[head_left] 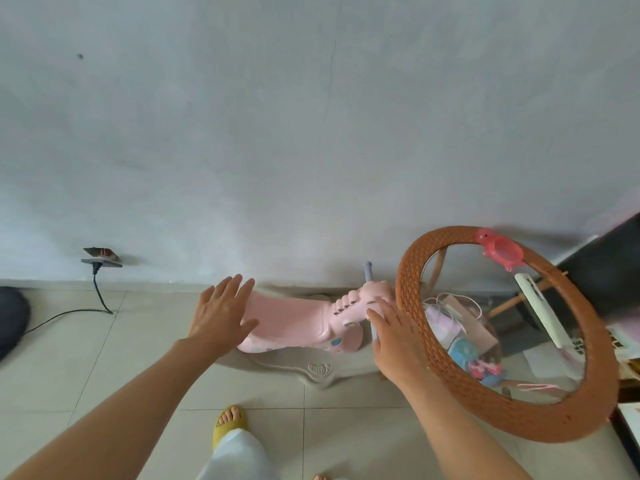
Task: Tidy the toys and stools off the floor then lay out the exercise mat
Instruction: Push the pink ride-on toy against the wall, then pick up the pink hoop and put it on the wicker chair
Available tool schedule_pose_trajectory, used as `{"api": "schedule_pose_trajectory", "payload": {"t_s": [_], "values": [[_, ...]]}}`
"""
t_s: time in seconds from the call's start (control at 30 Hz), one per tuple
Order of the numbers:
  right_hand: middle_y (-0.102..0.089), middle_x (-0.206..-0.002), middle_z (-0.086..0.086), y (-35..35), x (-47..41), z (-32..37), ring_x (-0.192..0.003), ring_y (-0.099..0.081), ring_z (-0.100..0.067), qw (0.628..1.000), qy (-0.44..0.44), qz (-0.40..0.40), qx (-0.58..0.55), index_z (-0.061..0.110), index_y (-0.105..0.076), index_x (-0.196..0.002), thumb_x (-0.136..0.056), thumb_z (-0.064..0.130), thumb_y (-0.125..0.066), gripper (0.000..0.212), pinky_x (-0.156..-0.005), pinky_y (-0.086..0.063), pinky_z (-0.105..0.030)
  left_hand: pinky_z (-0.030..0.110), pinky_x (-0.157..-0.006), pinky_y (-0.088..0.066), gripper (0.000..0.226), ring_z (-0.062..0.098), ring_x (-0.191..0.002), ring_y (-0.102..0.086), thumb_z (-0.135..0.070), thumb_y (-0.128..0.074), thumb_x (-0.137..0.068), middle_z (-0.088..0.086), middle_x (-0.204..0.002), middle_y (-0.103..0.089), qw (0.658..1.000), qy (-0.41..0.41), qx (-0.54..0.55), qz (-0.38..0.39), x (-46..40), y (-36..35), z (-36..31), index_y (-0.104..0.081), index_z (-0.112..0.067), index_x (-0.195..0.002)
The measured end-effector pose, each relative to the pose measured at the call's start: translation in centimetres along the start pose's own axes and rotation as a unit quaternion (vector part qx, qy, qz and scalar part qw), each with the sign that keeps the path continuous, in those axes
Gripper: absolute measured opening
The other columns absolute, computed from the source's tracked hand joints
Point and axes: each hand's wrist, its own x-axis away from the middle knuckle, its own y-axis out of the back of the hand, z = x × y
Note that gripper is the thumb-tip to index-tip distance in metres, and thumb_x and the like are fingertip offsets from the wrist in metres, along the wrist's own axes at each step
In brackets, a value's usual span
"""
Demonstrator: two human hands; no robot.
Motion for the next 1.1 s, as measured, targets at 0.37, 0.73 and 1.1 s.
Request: {"api": "schedule_pose_trajectory", "payload": {"t_s": [0.37, 0.73, 1.1], "values": [[-0.023, -0.154, -0.005, -0.1, 3.1, -1.5, -0.143, -0.020, -0.022, 0.995, 0.098, 0.026, -0.025, 0.019, -0.039, -0.139, -0.088, 0.011, -0.053, 0.053, -0.115, -0.016, -0.042, 0.037, -0.114, -0.016, 0.067, 0.022, -0.143, -0.023, -0.036, -0.058, -0.088, 0.005, -0.151, -0.031, 0.991, 0.086, 0.085, -0.058, 9.9, -1.7, -5.2, -0.029, -0.015, -0.145], [-0.003, -0.158, 0.000, 0.8, 6.7, 8.8, -0.145, -0.006, -0.018, 0.962, 0.265, 0.072, -0.001, 0.023, -0.019, -0.147, -0.094, 0.014, -0.041, 0.058, -0.118, -0.008, -0.034, 0.036, -0.116, -0.011, 0.070, 0.021, -0.146, -0.013, -0.041, -0.052, -0.091, 0.004, -0.156, -0.020, 0.959, 0.252, 0.102, -0.081, 22.2, -2.8, -0.5, -0.020, -0.016, -0.148], [-0.003, -0.159, -0.004, -1.6, 19.0, 25.7, -0.145, -0.010, -0.021, 0.894, 0.435, 0.097, 0.045, 0.020, -0.020, -0.149, -0.089, 0.008, -0.040, 0.064, -0.118, -0.009, -0.034, 0.035, -0.115, -0.013, 0.068, 0.019, -0.144, -0.017, -0.037, -0.053, -0.091, 0.002, -0.153, -0.026, 0.878, 0.436, 0.157, -0.119, 45.5, -7.9, 5.2, -0.022, -0.014, -0.147]]}}
